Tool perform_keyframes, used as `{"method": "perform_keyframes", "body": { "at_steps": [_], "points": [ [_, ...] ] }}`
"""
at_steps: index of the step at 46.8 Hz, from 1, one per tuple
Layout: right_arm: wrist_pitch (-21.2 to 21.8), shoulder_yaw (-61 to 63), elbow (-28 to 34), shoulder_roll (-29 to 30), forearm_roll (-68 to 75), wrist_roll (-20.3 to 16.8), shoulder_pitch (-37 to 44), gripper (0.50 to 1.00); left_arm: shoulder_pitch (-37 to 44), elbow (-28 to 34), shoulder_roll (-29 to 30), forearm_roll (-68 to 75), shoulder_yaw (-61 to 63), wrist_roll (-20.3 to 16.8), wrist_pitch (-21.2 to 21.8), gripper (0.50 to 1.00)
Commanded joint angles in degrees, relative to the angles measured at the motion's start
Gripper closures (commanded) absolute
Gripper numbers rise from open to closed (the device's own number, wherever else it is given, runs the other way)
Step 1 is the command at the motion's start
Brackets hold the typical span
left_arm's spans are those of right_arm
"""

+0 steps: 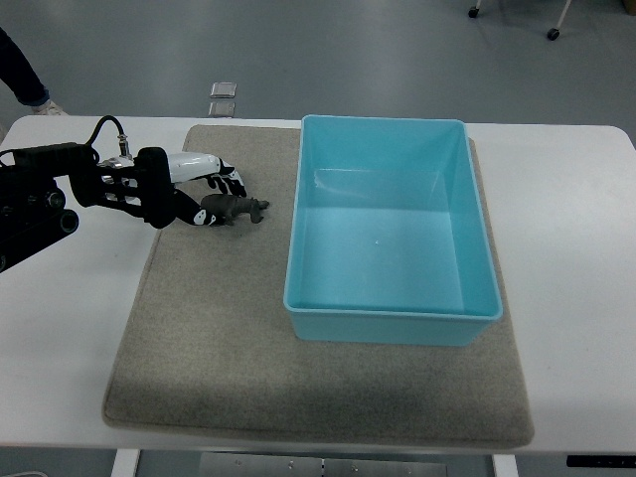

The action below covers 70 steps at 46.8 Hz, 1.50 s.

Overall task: Place brown hippo in blue box with left hand
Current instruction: 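Close the left hand fingers around the brown hippo, then lift the hippo with the left hand and carry it over the box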

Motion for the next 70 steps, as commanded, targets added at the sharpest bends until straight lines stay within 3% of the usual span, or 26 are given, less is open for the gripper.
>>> {"method": "perform_keyframes", "body": {
  "at_steps": [1, 13, 21, 43, 58, 70],
  "points": [
    [0.0, 0.0, 0.0, 0.0, 0.0, 0.0, 0.0, 0.564, 0.1, -0.1, 0.0, 0.2, 0.0, 0.0, 0.0, 0.832],
    [0.0, -0.1, 0.0, 0.0, 0.0, 0.0, 0.0, 0.564, -0.1, -0.1, 0.0, 0.3, 0.0, -0.1, 0.0, 0.840],
    [0.0, 0.0, 0.0, 0.0, 0.0, 0.0, 0.0, 0.564, -0.4, -0.1, 0.1, 0.4, 0.1, -0.1, 0.0, 1.000],
    [0.0, -0.1, 0.0, 0.0, 0.0, 0.0, 0.0, 0.564, -4.4, -2.1, 3.3, 2.8, 0.0, -0.1, -1.0, 1.000],
    [0.0, -0.1, 0.0, 0.0, 0.0, 0.0, 0.0, 0.564, -10.8, -9.2, 9.8, 2.9, -0.1, -0.1, -1.5, 1.000],
    [0.0, -0.1, 0.0, 0.0, 0.0, 0.0, 0.0, 0.564, -15.8, -15.3, 10.6, 2.9, 0.0, -0.1, -4.0, 1.000]
  ]
}}
